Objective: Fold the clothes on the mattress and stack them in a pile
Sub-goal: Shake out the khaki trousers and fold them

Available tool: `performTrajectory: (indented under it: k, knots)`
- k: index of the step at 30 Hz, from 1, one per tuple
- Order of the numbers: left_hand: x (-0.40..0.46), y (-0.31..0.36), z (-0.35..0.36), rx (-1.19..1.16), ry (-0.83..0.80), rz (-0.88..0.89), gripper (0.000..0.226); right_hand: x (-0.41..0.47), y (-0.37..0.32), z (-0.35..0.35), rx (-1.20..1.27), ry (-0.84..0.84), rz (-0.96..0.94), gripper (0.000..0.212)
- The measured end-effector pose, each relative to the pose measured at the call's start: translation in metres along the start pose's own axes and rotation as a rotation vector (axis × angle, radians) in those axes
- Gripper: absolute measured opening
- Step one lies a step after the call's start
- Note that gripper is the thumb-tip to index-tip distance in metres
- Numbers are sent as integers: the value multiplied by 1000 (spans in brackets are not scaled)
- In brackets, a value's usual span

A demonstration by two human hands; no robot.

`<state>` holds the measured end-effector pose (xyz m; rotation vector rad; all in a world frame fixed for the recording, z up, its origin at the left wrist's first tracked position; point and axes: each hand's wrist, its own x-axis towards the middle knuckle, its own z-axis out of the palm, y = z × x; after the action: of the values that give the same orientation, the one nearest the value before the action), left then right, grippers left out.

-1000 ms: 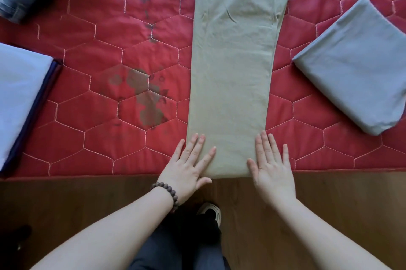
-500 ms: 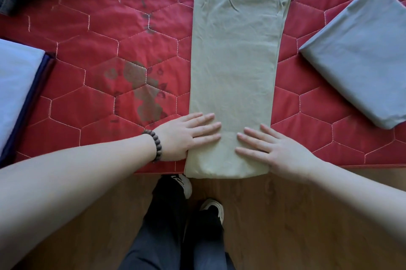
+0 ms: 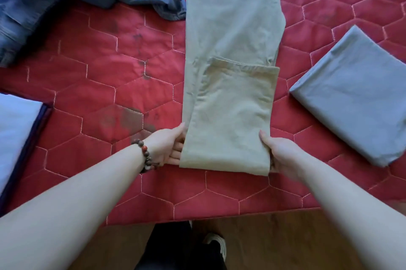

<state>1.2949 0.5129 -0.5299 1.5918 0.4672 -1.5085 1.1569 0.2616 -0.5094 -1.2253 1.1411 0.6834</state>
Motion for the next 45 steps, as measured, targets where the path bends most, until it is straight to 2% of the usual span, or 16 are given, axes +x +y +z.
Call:
performTrajectory:
  k: [3,5,7,10,13,17,20,23,25,27,29,30,34,38,41,45]
  knots:
    - [-3,-3,-5,35,-65,-2,44,-3,8,-5,9,-26,-73,38]
    - [-1,9,-5,83,-109,82,32,-4,3,-7,38,-11,-151,34]
    - [4,31,3,54,-16,226,34,3,-10,-7,132,72,-237,27]
    - [12,71,18,176,237,455,28,18,-44,-7,208,221,-344,19]
    - [15,96,25,118,294,527,10,25,-74,-2,274,270,-450,18]
    - [-6,120,7,-22,203,674,12,9,-108,2,311,337,-657,9]
    - [-24,166,-8,-165,96,819,15,-14,-163,-2,345,300,-838,11]
    - [-23,232,-19,-226,135,927,10,-16,-232,-14,331,347,-998,8]
    - [-4,264,-26,-140,234,905,8,8,-266,-23,211,451,-934,7]
    - [27,277,-31,3,339,717,26,43,-282,-26,-14,500,-695,27]
    - [53,275,-32,47,339,535,34,72,-278,-24,-192,475,-488,40]
    - [64,273,-32,31,339,517,32,84,-275,-25,-237,479,-456,40]
    - [85,288,-30,-67,388,610,17,107,-286,-34,-252,549,-549,24]
    - [89,307,-24,-57,440,676,29,117,-291,-39,-256,509,-588,17]
    - [86,325,-28,-53,503,767,34,115,-303,-42,-158,462,-676,7]
    - [85,372,-34,-140,600,918,35,119,-354,-48,18,482,-865,17]
